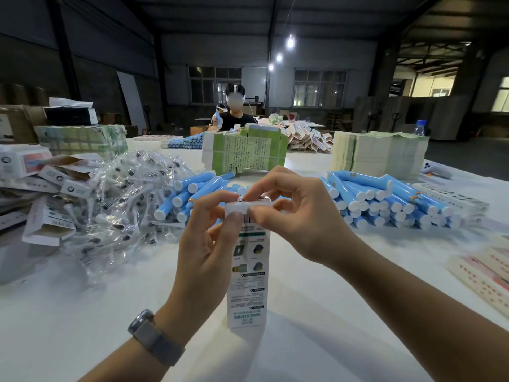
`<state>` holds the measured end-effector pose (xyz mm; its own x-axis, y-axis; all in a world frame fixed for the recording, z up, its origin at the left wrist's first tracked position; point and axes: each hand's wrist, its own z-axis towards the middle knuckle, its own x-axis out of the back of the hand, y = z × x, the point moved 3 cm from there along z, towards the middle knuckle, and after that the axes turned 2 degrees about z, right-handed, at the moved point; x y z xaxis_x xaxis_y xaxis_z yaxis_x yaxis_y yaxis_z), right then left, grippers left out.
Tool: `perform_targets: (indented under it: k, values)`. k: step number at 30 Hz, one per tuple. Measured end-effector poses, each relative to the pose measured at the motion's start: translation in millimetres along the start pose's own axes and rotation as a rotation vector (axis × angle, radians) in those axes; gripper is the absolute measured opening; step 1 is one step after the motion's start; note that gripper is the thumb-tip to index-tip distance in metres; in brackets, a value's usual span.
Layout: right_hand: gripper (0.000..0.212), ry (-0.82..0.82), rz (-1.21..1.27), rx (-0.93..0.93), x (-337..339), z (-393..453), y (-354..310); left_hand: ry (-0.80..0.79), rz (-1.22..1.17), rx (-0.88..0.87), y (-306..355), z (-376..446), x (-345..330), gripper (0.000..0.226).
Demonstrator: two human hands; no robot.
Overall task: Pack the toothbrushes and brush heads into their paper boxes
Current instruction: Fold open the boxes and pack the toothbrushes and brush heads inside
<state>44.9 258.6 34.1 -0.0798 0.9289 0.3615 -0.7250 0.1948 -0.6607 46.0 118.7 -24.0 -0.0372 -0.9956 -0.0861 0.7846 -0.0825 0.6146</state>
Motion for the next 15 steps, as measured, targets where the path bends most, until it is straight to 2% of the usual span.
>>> perform_targets:
  k: [2,7,11,15]
  values:
    - [0.004,0.014,-0.047,0.040,-3.1,-0.4,-5.2,-0.001,0.001,-0.012,1.6,0.3,-0.2,0.015]
    - [0.020,-0.060,0.000,0.074,0.2,2.6,-8.7,-0.003,0.034,-0.036,-0.7,-2.4,-0.6,0.019]
    - [0.009,-0.074,-0.024,0.011,5.1,3.5,-1.5,-0.015,0.056,-0.058,-3.1,-3.3,-2.0,0.024]
    - [0.005,-0.026,-0.158,0.090,2.3,2.6,-2.8,-0.006,0.075,-0.035,-7.6,-2.8,0.2,0.021]
